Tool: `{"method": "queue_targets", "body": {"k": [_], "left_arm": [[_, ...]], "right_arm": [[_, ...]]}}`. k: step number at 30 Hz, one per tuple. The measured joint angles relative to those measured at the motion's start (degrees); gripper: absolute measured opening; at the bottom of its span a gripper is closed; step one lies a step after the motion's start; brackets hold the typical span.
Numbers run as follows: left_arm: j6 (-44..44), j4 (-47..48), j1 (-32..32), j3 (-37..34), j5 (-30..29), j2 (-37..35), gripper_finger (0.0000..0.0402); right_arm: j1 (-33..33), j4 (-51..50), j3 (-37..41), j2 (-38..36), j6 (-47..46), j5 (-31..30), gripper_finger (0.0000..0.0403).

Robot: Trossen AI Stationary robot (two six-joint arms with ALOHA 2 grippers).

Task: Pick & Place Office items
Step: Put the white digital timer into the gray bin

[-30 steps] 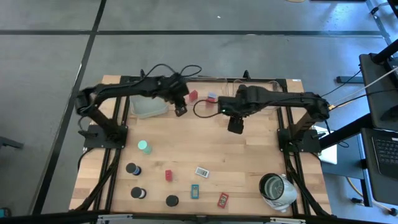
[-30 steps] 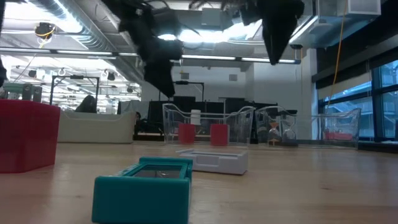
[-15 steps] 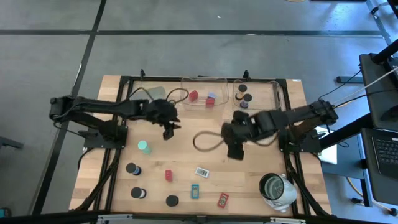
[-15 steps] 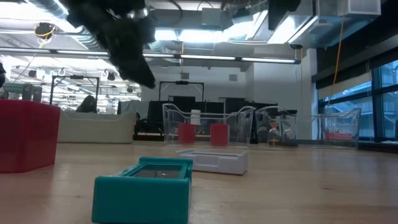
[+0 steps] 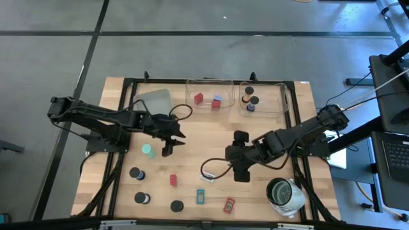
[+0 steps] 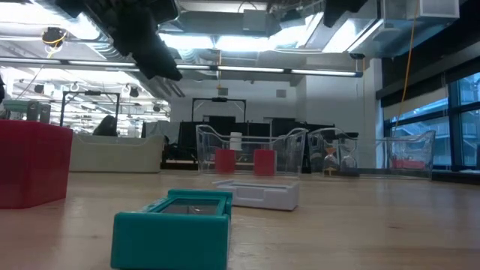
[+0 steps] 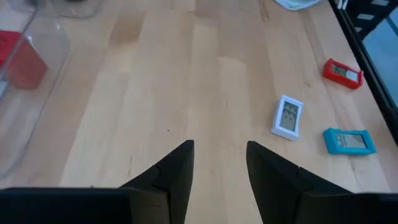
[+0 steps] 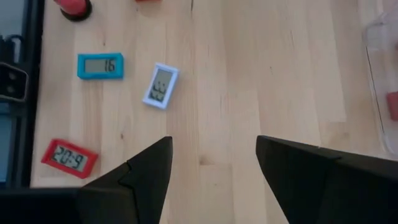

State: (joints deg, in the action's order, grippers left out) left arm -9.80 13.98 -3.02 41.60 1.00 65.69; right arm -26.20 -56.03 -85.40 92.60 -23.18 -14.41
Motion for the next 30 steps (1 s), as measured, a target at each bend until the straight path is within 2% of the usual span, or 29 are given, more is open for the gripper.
{"method": "queue_targets", "body": {"k": [6,13,18,23,30], "left_arm": [[-1.0,-0.9,0.0,0.0,-1.5,0.0,0.0157],[0.4,-1.9,-1.2,0.0,-1.1,0.0,0.0205],[-1.3,-8.0,-4.3,0.0,-1.2,1.7,0.0234],[2.0,-14.9,-8.2,0.0,-3.2,7.6,0.0246],[3.5,-28.2,-11.2,0.0,-4.4,19.6,0.0245]], "right_arm": [[0.0,5.0,0.0,0.0,-1.7,-1.1,0.0241],[0.1,5.1,0.0,0.0,-5.9,-2.7,0.0292],[0.1,5.1,0.0,0.0,-11.2,-1.8,0.0315],[0.1,5.0,0.0,0.0,-13.7,-0.2,0.0317],[0.1,4.6,0.0,0.0,-13.8,0.3,0.0311]]}}
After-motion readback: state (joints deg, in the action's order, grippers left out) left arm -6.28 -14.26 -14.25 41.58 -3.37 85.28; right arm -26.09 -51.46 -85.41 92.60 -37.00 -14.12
